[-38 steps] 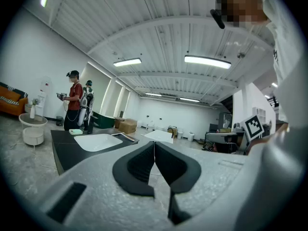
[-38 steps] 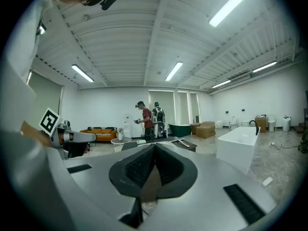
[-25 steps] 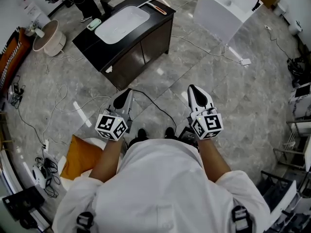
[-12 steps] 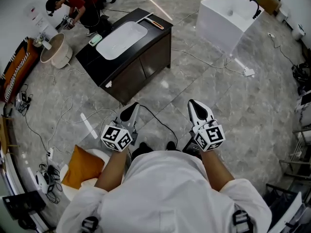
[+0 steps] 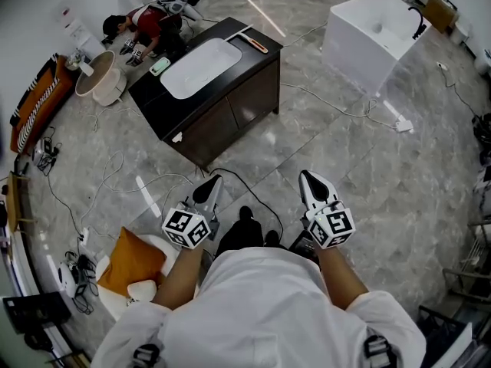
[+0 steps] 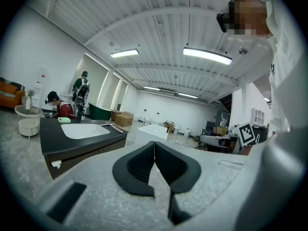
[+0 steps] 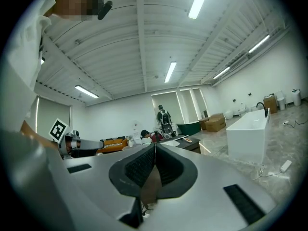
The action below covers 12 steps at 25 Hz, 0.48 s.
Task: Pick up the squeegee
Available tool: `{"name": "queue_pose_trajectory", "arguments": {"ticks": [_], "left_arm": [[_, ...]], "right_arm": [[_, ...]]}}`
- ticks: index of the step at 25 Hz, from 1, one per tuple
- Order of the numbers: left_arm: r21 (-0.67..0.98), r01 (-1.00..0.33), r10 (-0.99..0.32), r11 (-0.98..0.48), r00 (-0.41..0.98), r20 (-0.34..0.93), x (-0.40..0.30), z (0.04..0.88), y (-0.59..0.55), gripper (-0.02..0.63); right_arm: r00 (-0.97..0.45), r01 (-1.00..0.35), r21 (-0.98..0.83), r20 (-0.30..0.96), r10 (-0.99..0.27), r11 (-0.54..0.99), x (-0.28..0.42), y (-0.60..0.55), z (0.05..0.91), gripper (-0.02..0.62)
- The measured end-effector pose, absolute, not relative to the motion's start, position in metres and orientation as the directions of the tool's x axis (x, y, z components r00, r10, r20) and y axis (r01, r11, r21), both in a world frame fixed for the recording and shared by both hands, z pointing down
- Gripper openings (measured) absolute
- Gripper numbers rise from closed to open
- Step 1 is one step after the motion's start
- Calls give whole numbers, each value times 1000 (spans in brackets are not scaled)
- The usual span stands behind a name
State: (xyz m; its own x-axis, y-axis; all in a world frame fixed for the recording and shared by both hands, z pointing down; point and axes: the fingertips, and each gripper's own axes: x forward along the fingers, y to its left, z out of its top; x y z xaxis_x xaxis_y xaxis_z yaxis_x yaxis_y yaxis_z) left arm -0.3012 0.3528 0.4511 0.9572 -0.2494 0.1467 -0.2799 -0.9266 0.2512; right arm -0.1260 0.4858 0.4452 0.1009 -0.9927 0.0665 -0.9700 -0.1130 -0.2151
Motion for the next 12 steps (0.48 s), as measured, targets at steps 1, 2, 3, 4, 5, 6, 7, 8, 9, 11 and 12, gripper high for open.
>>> {"name": "queue_pose_trajectory", "arguments": {"ticks": [1,2,3,4,5,6,7,8,9,11,12], "left_arm": [[252,-282,-252,-926,957,146,-300,452,350,17],[255,-285,-255,-924,956,146,-298,454,347,15],[259,-289,-259,-922,955,145,-296,456,343,16],[265,-293,-262,-919,954,144,-293,459,338,17],[272,-296,-266,-916,953,143,-290,461,334,15],[278,-299,-268,-913,953,143,-288,464,329,17],[285,-302,-271,-910,952,142,-285,466,324,17],[291,-304,-274,-907,951,141,-283,467,318,16],[297,-306,-277,-905,951,138,-280,468,311,17],[307,-308,-282,-900,951,128,-271,468,296,16],[313,-307,-282,-899,952,123,-265,467,288,17]], "right_arm": [[102,-969,-217,72,-992,-115,-123,484,449,15],[103,-968,-220,78,-992,-118,-120,481,452,15],[105,-968,-221,83,-991,-121,-116,478,454,15],[106,-967,-222,85,-991,-123,-113,474,456,15],[106,-967,-221,85,-991,-123,-110,469,456,15],[106,-968,-221,84,-991,-122,-107,463,456,15],[104,-968,-220,83,-991,-120,-105,458,455,15],[101,-969,-218,82,-992,-116,-103,452,454,15],[97,-970,-214,81,-992,-113,-101,445,452,15],[93,-973,-205,83,-992,-108,-93,431,450,15],[94,-973,-202,87,-992,-110,-87,423,449,15]]}}
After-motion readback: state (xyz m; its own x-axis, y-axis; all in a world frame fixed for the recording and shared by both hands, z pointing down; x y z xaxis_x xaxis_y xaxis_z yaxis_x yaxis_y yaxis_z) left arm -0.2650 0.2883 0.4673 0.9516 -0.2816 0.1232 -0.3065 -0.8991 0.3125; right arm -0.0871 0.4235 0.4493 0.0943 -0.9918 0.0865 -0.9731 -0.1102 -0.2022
